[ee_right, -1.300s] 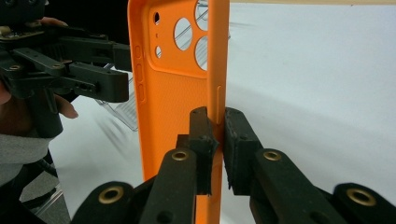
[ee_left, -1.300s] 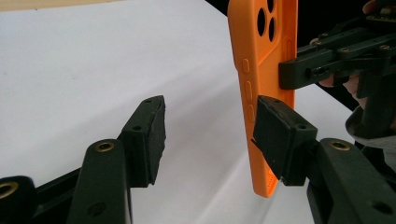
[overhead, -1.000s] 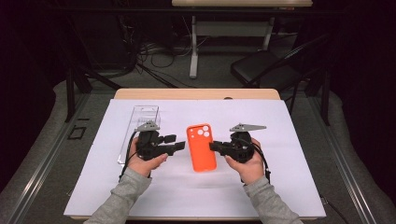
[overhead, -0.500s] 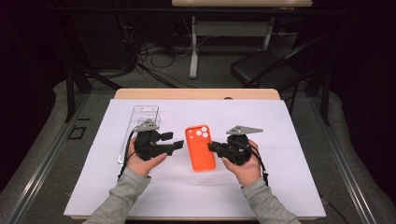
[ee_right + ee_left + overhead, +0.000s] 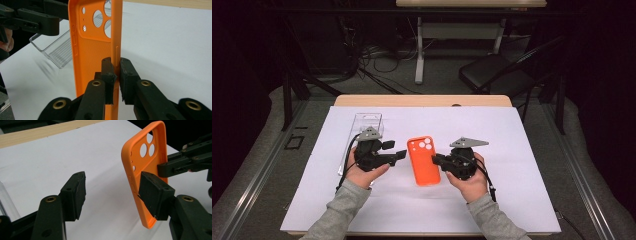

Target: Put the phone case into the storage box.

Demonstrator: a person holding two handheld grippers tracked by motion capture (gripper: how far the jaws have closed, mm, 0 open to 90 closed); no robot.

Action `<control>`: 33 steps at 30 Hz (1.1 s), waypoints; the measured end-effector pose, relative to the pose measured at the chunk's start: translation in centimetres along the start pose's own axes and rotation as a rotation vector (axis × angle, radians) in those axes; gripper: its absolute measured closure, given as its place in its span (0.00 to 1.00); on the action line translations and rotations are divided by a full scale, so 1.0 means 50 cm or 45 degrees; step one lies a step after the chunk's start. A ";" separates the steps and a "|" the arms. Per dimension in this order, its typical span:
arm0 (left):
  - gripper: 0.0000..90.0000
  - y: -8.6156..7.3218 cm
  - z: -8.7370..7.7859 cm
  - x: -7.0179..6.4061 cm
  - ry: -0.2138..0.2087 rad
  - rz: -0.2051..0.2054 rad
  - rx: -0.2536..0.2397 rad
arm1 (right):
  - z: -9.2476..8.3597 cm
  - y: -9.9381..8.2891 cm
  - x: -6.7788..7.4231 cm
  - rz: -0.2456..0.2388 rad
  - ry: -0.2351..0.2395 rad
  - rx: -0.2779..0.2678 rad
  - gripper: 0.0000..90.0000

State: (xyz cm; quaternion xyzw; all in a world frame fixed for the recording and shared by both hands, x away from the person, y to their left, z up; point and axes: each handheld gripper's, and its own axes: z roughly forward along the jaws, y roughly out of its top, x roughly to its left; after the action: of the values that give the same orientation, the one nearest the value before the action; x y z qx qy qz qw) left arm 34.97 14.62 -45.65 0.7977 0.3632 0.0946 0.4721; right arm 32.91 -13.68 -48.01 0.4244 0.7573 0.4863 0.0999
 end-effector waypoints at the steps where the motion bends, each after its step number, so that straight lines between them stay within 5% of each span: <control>1: 0.43 0.001 0.000 -0.002 0.011 0.010 0.005 | 0.000 0.000 0.002 0.000 -0.001 0.001 0.92; 19: 0.45 0.006 -0.002 -0.022 0.106 0.140 0.018 | 0.009 -0.006 0.023 -0.066 -0.037 0.023 0.92; 33: 0.55 0.005 0.001 -0.036 0.115 0.213 0.021 | 0.011 -0.008 0.042 -0.123 -0.082 0.033 0.92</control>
State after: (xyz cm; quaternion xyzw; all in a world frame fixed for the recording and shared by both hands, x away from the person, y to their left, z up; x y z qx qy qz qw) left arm 33.83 13.30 -45.13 0.8240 0.3171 0.1666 0.4389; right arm 31.72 -11.83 -48.07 0.4040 0.7795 0.4571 0.1419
